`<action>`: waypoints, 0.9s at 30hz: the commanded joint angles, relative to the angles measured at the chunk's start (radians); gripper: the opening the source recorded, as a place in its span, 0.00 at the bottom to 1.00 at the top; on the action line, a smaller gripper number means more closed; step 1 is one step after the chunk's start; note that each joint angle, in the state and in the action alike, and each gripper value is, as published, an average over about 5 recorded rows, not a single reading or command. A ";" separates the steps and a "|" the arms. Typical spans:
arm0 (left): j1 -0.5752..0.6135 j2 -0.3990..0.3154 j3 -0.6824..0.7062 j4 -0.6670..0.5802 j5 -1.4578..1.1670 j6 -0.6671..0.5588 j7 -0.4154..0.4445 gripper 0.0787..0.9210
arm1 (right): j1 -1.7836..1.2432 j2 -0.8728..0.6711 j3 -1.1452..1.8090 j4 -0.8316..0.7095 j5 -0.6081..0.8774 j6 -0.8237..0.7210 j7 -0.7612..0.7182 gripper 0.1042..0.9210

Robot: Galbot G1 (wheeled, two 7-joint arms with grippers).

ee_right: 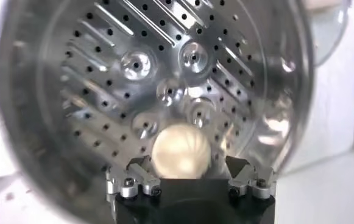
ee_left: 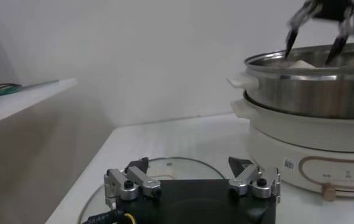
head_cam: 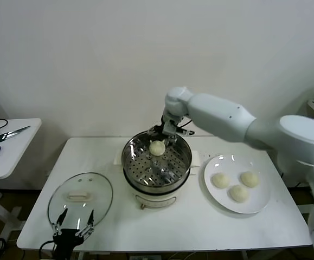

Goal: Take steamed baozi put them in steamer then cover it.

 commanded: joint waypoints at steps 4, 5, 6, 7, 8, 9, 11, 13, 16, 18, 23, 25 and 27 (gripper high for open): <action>0.001 0.004 -0.001 0.000 0.002 0.000 0.000 0.88 | 0.384 -0.249 -0.361 0.092 0.672 -0.281 -0.183 0.88; 0.001 0.006 -0.001 0.001 0.002 0.000 0.000 0.88 | 0.397 -0.285 -0.404 0.112 0.691 -0.314 -0.181 0.88; 0.000 0.007 -0.002 0.002 0.001 0.000 0.000 0.88 | 0.406 -0.325 -0.446 0.135 0.703 -0.345 -0.175 0.88; -0.001 0.008 -0.002 0.003 0.000 -0.001 0.000 0.88 | 0.409 -0.366 -0.485 0.159 0.702 -0.370 -0.165 0.88; -0.002 0.009 -0.003 0.003 -0.001 0.000 0.000 0.88 | 0.403 -0.406 -0.511 0.182 0.690 -0.392 -0.153 0.88; -0.004 0.009 -0.003 0.002 -0.002 0.001 0.001 0.88 | 0.392 -0.446 -0.532 0.205 0.673 -0.415 -0.133 0.88; -0.007 0.007 -0.003 0.000 -0.004 0.003 0.001 0.88 | 0.358 -0.524 -0.555 0.258 0.632 -0.477 -0.086 0.88; -0.010 0.006 -0.003 -0.001 -0.006 0.005 0.002 0.88 | 0.320 -0.593 -0.561 0.319 0.597 -0.554 -0.039 0.88; -0.014 0.007 -0.003 -0.001 -0.006 0.005 0.002 0.88 | 0.259 -0.662 -0.546 0.401 0.556 -0.659 0.018 0.88; -0.016 0.007 -0.004 -0.001 -0.006 0.006 0.002 0.88 | 0.209 -0.683 -0.518 0.431 0.535 -0.713 0.051 0.88; -0.019 0.007 -0.005 0.001 0.001 0.002 0.002 0.88 | 0.057 -0.681 -0.401 0.437 0.486 -0.780 0.088 0.88; -0.015 0.006 -0.005 0.000 0.001 0.000 0.002 0.88 | -0.012 -0.669 -0.341 0.419 0.463 -0.788 0.097 0.88; -0.013 0.005 -0.005 0.001 0.000 -0.002 0.001 0.88 | -0.085 -0.648 -0.276 0.389 0.440 -0.795 0.106 0.88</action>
